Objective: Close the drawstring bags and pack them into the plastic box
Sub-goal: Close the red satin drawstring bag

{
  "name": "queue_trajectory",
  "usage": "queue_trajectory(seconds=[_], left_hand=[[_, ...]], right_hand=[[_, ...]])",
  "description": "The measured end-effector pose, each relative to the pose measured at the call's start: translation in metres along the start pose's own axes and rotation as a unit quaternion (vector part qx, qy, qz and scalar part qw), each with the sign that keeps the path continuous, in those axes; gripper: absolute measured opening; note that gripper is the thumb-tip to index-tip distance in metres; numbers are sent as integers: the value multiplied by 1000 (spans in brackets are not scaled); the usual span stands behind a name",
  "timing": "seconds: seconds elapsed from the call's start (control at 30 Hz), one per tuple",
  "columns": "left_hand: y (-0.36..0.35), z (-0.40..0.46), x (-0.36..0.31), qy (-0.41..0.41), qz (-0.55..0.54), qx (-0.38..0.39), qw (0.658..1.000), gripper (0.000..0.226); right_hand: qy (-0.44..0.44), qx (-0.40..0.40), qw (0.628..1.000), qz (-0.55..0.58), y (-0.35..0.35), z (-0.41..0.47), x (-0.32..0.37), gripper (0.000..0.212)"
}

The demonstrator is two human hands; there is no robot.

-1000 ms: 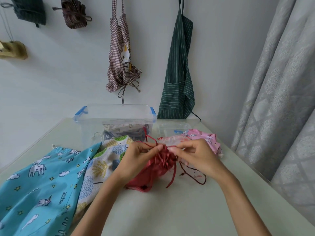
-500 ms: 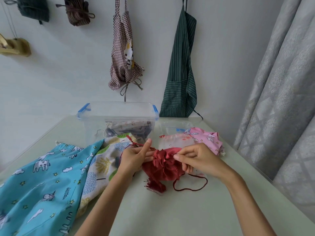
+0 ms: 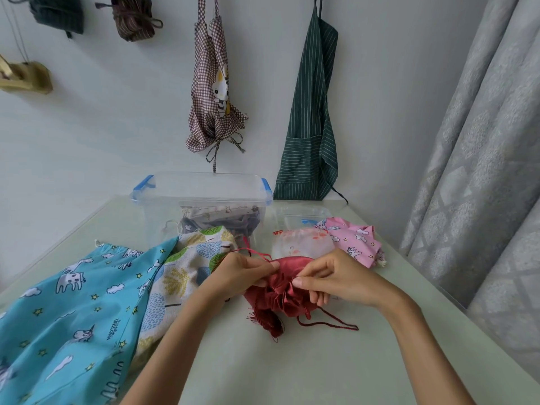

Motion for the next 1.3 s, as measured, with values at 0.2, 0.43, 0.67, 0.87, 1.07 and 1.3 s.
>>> queue_trajectory(seconds=[0.2,0.43,0.67,0.87,1.07,1.3], left_hand=[[13,-3,-11,-58,-255,-41,964,18],[28,-13,-28,-168,-40,-112,979,16],[1,-5,-25,-150,-203,3,968,26],[-5,2,-10,-49,-242,76,966,24],[-18,-13,-21,-59,26,111,992,28],[-58,-25,-16,-45,177,229,956,27]], right_hand=[[-12,10,1000,-12,-2,0,-7,19],[-43,31,995,-81,-9,3,-21,14],[-50,50,993,-99,-21,8,-23,16],[-63,50,992,-93,-9,2,-21,14],[-40,43,996,-63,19,-21,12,34],[-25,-117,992,-32,36,-15,26,47]])
Point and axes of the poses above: each hand's wrist, its own z-axis towards the middle knuckle, its own y-axis out of the back of the hand, x = y × z, the point moved 7 cm from there along z, towards the middle knuckle, and after that the axes turned 7 degrees about y, right-handed, at the moved point
